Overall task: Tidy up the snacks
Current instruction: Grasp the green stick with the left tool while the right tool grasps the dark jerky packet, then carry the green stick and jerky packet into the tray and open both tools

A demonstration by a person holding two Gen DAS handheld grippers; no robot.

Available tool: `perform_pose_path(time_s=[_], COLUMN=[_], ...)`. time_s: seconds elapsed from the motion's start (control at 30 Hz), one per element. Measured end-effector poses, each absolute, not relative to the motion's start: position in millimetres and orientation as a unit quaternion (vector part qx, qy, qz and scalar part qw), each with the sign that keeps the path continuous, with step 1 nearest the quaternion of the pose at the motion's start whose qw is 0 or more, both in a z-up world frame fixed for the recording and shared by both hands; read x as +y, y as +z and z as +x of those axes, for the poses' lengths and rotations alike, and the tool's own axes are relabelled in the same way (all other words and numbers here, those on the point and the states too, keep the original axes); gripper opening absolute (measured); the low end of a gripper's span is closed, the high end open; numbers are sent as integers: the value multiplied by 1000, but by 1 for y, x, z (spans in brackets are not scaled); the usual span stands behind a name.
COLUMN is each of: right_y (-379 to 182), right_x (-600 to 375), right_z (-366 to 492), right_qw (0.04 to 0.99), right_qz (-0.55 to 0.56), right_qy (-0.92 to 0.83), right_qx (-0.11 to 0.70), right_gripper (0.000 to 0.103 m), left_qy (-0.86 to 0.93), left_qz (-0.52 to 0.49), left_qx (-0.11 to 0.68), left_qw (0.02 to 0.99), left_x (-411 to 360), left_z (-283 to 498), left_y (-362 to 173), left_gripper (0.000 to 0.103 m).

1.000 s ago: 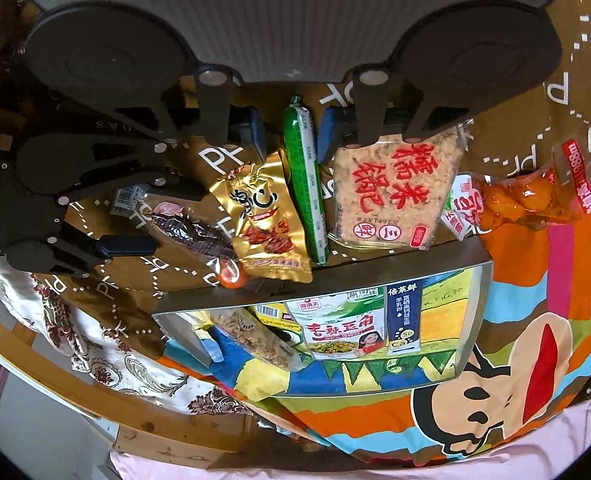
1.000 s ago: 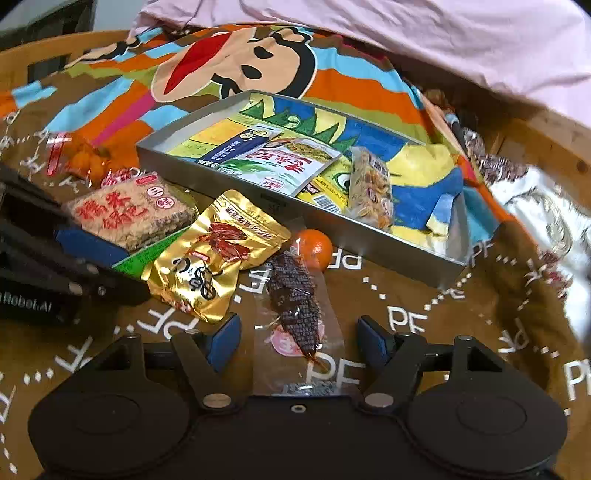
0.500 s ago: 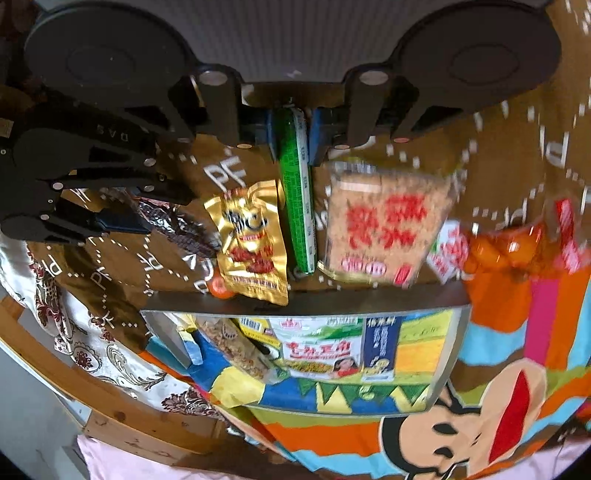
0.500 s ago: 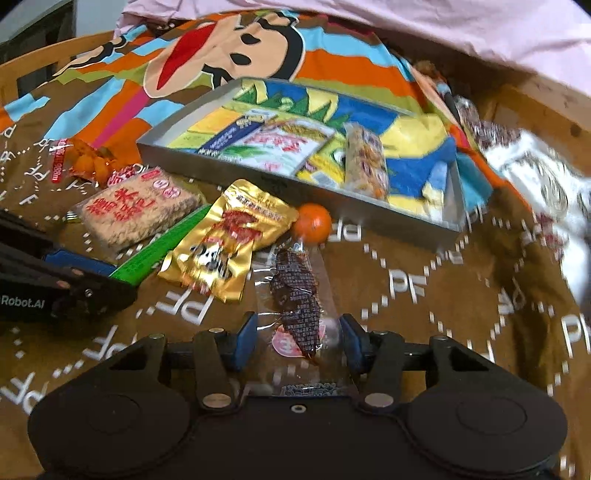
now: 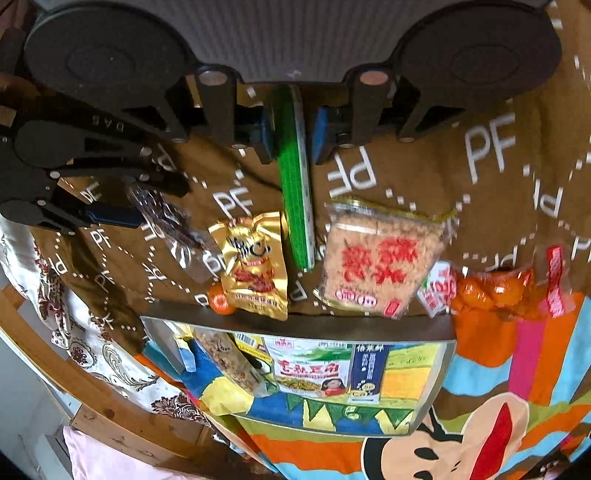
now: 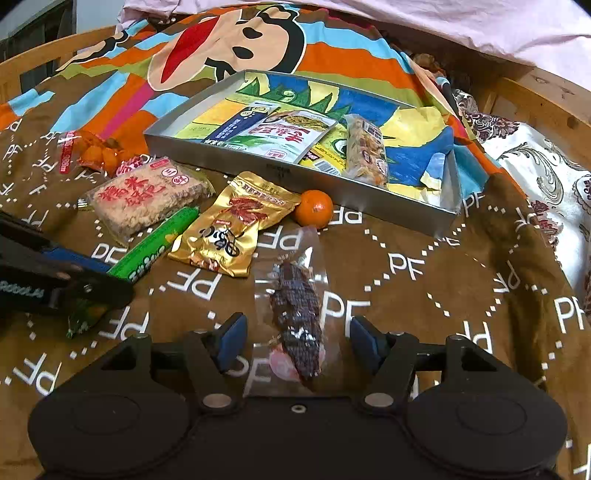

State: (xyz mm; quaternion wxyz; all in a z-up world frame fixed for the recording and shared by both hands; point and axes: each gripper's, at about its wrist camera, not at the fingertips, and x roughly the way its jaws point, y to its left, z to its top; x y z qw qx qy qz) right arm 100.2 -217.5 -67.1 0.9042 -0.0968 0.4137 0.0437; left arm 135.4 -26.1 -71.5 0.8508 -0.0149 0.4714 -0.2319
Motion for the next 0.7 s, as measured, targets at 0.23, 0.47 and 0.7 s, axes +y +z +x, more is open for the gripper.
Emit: perform_pose_path(time_s=[0.23,0.47,0.7], right_y=[-72,-70,-69], right_x=[-218,-217,-202], right_z=[104,100,91], right_qw=[905,904,905], right_qz=[-77,-66,-138], right_qy=[39,36,32], right_qx=[417,422,402], right_gripper=[68,54,49], left_qy=[-236,-233,-226], left_qz=[-9,9,-51], left_qx=[464,462,476], left_qw=[854,856,848], left_x=[-34,-38,-25], left_z=[154,146,146], left_y=[-79,-76,-75], left_gripper=[27,21,19])
